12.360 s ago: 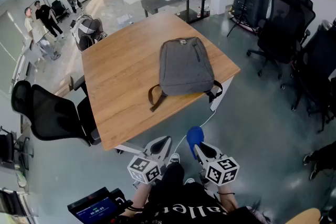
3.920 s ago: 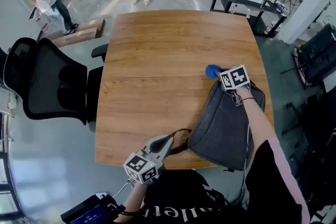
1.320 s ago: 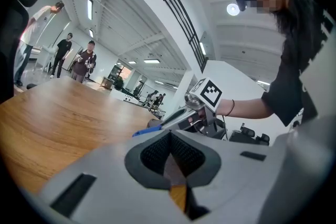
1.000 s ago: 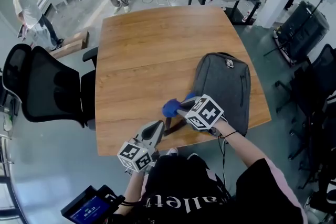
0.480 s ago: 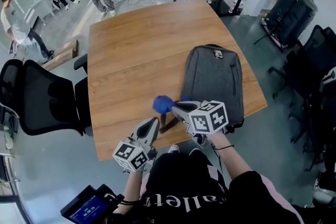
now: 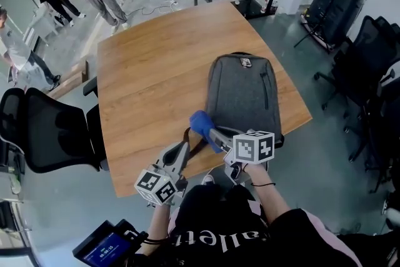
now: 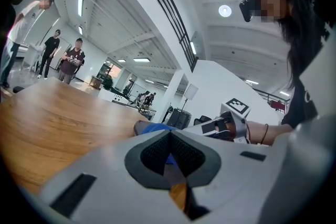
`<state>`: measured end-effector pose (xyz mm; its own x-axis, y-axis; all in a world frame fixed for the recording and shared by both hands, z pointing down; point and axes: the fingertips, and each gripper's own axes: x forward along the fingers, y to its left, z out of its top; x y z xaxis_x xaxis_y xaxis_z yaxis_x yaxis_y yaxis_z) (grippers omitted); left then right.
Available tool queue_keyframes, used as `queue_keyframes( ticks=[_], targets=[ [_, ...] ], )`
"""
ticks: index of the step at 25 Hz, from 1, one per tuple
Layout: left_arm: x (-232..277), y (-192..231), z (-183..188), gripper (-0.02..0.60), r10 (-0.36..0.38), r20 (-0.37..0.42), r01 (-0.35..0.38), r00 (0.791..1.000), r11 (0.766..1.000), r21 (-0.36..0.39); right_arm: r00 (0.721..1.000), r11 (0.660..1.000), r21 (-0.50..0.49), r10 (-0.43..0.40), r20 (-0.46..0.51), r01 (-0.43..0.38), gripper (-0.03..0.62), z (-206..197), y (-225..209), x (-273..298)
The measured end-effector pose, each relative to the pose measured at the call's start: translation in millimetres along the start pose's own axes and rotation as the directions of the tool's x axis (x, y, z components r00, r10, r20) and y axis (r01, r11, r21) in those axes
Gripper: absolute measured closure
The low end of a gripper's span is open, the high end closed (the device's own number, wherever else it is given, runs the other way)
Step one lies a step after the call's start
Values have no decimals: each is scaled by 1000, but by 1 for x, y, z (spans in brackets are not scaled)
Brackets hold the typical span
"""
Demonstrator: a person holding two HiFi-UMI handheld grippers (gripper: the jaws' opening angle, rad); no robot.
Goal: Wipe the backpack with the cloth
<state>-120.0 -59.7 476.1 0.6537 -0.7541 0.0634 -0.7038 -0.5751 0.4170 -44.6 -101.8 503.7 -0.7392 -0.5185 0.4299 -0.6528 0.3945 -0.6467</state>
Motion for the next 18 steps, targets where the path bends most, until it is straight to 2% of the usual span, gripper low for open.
queue_keyframes(
  ticks=[6,18],
  targets=[
    [15,-25,-8,581,-10,-14,11,1000,1000,5,993,992,-56,-112,26,113,531,4,-40,-37],
    [48,-84,-29,581,-19,-41,20,999,1000,22,984,987,-14,-157,79,159,533,8,-101,-114]
  ],
)
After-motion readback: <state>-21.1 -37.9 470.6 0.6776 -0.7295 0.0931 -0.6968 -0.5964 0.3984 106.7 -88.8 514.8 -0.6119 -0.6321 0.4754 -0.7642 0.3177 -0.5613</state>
